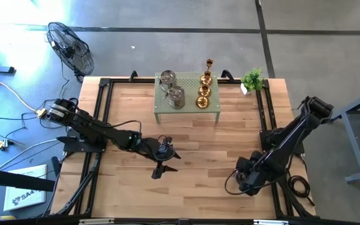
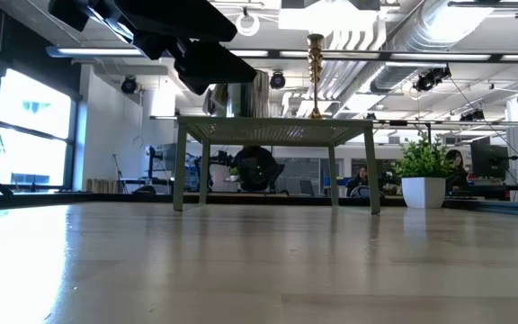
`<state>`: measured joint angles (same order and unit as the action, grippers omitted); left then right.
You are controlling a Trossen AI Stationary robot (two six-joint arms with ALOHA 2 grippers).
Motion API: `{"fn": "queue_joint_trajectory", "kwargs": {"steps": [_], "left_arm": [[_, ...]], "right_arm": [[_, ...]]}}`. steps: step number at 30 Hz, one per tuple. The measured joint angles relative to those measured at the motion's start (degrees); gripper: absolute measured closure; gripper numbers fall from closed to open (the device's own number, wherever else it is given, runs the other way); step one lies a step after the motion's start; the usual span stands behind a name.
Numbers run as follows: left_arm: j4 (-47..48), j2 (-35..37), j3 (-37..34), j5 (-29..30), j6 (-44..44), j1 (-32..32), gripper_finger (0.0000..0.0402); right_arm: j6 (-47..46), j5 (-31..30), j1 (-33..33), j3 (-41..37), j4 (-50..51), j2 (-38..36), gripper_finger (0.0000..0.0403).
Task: Pick & Place candle stick holders
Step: Put the silver scented candle on the shelf
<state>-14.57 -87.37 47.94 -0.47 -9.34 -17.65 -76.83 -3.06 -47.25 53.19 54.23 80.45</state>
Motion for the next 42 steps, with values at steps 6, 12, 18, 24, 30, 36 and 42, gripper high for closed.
{"fn": "queue_joint_trajectory", "kwargs": {"steps": [6,12,18,24,30,36,42], "left_arm": [[0.1,0.0,0.0,0.0,0.0,0.0,0.0131],[0.1,0.0,0.0,0.0,0.0,0.0,0.0131],[0.2,0.0,0.0,0.0,0.0,0.0,0.0131],[0.2,0.0,0.0,0.0,0.0,0.0,0.0131],[0.2,0.0,0.0,0.0,0.0,0.0,0.0131],[0.2,0.0,0.0,0.0,0.0,0.0,0.0131],[0.2,0.0,0.0,0.0,0.0,0.0,0.0131]], "right_arm": [[-1.5,-1.6,0.0,0.1,2.9,-3.1,0.0011],[-1.6,-2.6,0.0,0.2,3.2,-4.2,0.0011],[-1.1,-2.4,0.0,0.2,0.7,-4.2,0.0011],[1.5,-2.7,0.0,0.2,-3.3,-4.2,0.0011],[2.4,-2.4,0.0,0.3,-4.5,-4.1,0.001],[3.1,-0.4,0.0,0.3,-4.9,-1.6,0.001],[3.7,0.7,0.0,0.3,-5.8,1.9,0.001]]}}
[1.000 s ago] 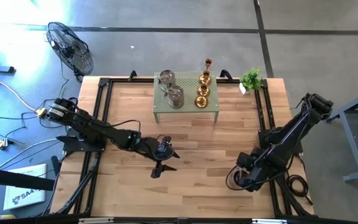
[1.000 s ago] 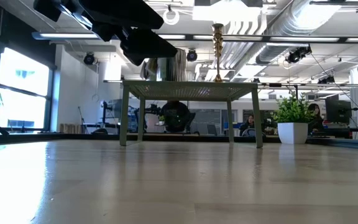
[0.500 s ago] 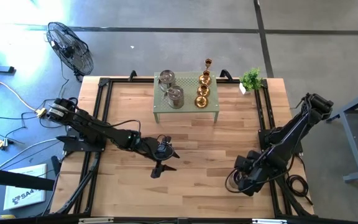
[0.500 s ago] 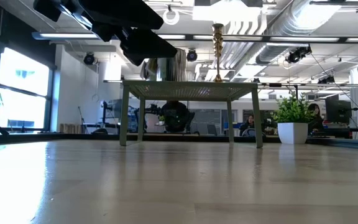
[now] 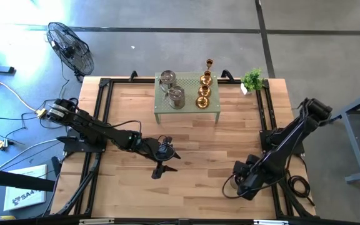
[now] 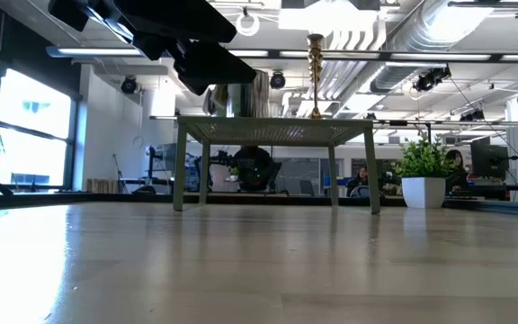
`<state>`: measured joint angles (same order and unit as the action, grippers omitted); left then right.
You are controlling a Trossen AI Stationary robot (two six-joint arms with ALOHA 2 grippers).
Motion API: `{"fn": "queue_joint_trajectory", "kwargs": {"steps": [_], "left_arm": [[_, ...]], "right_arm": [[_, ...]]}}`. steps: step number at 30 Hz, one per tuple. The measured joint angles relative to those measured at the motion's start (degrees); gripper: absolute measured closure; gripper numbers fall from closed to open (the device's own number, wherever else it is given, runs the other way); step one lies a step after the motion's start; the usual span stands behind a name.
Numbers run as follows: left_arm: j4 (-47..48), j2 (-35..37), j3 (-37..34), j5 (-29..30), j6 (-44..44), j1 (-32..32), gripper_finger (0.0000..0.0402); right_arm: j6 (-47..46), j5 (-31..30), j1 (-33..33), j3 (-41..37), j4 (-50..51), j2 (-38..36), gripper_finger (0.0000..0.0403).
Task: Pick & Place candle stick holders
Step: Put the silver scented candle on the shelf
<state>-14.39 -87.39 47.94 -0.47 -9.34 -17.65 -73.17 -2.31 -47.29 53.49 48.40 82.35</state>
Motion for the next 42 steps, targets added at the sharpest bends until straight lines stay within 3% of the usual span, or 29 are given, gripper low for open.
{"fn": "queue_joint_trajectory", "kwargs": {"steps": [12,28,42], "left_arm": [[0.0,0.0,0.0,0.0,0.0,0.0,0.0131],[0.0,0.0,0.0,0.0,0.0,0.0,0.0131],[0.0,0.0,0.0,0.0,0.0,0.0,0.0131]], "right_arm": [[-0.3,-3.9,0.0,0.0,1.0,1.8,0.001],[4.5,-4.7,0.0,0.0,-3.0,1.8,0.001],[3.4,-3.3,-2.2,0.0,-2.8,1.8,0.001]]}}
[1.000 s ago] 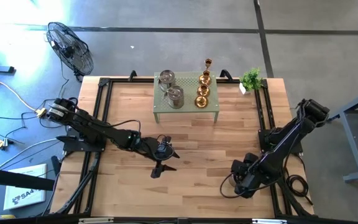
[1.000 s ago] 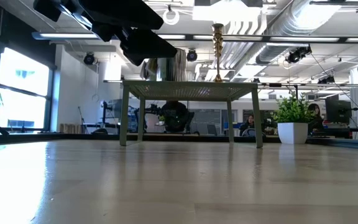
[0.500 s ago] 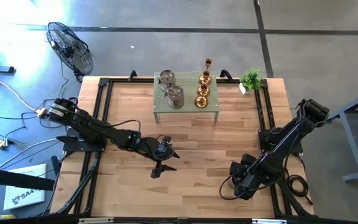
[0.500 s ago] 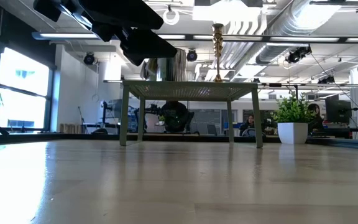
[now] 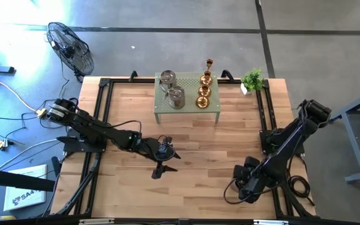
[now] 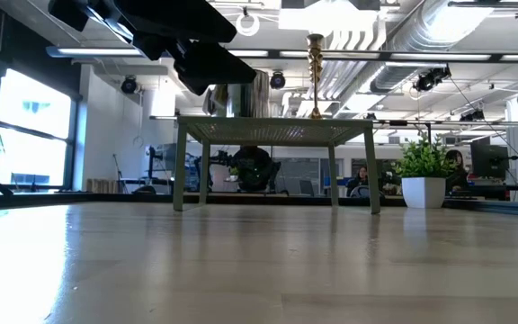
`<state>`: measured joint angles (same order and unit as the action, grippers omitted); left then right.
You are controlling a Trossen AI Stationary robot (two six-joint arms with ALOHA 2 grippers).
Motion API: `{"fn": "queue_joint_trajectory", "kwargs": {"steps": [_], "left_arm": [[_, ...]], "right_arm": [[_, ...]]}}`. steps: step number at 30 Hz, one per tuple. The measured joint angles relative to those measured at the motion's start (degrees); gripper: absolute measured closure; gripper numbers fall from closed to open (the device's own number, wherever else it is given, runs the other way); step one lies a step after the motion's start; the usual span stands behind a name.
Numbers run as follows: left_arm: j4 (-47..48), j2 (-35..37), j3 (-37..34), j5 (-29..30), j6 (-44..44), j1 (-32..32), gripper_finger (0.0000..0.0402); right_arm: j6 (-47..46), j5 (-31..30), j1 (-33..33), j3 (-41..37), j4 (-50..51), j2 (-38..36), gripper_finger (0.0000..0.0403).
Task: Pick & Place candle stick holders
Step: Put the silver scented candle on the shelf
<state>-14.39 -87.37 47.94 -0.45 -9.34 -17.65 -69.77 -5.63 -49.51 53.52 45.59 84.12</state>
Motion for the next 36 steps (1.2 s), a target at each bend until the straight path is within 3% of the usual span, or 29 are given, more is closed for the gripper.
{"fn": "queue_joint_trajectory", "kwargs": {"steps": [10,18,26,36], "left_arm": [[0.0,0.0,0.0,0.0,0.0,0.0,0.0131],[0.0,0.0,0.0,0.0,0.0,0.0,0.0131],[0.0,0.0,0.0,0.0,0.0,0.0,0.0131],[0.0,0.0,0.0,0.0,0.0,0.0,0.0131]], "right_arm": [[-8.3,-1.3,-2.7,0.0,2.7,0.9,0.001],[-11.1,3.8,-1.3,0.0,4.8,6.9,0.0016],[-11.0,1.2,-0.4,0.0,4.4,8.1,0.0059],[-10.8,-2.9,-1.1,0.0,2.3,8.1,0.006]]}}
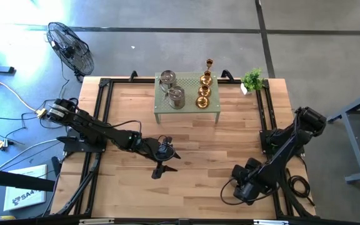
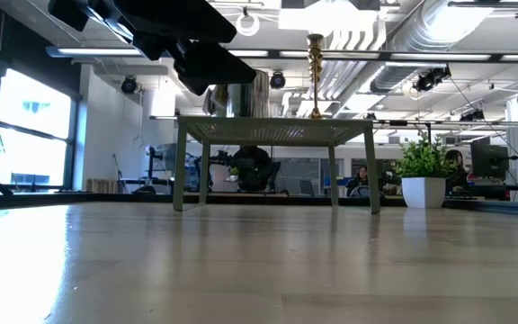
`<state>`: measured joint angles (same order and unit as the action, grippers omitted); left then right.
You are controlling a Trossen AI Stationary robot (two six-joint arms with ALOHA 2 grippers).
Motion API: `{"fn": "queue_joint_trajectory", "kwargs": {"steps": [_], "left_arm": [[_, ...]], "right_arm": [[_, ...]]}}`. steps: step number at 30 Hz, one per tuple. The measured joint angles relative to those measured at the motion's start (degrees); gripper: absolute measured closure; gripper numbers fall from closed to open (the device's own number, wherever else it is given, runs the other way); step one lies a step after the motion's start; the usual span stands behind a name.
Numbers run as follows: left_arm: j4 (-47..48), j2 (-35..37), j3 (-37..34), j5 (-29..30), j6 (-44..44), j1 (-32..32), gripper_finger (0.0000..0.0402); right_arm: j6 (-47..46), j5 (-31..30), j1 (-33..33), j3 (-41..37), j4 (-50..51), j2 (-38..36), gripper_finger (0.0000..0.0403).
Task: Pick & Place candle stick holders
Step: Put the silver scented candle on the shelf
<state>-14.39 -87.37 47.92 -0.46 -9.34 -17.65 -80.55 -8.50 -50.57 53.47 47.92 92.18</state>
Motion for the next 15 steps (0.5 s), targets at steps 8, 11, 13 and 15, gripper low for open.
{"fn": "queue_joint_trajectory", "kwargs": {"steps": [8,11,13,15], "left_arm": [[0.0,0.0,0.0,0.0,0.0,0.0,0.0131],[0.0,0.0,0.0,0.0,0.0,0.0,0.0131],[0.0,0.0,0.0,0.0,0.0,0.0,0.0131],[-0.1,0.0,0.0,0.1,0.0,0.0,0.0131]], "right_arm": [[1.9,-5.7,-0.6,0.0,-3.4,0.0,0.006],[4.4,-7.9,0.0,0.0,-6.2,0.0,0.006],[6.3,-9.1,0.6,0.0,-8.4,0.0,0.006],[8.2,-10.2,1.3,0.1,-10.1,0.0,0.006]]}}
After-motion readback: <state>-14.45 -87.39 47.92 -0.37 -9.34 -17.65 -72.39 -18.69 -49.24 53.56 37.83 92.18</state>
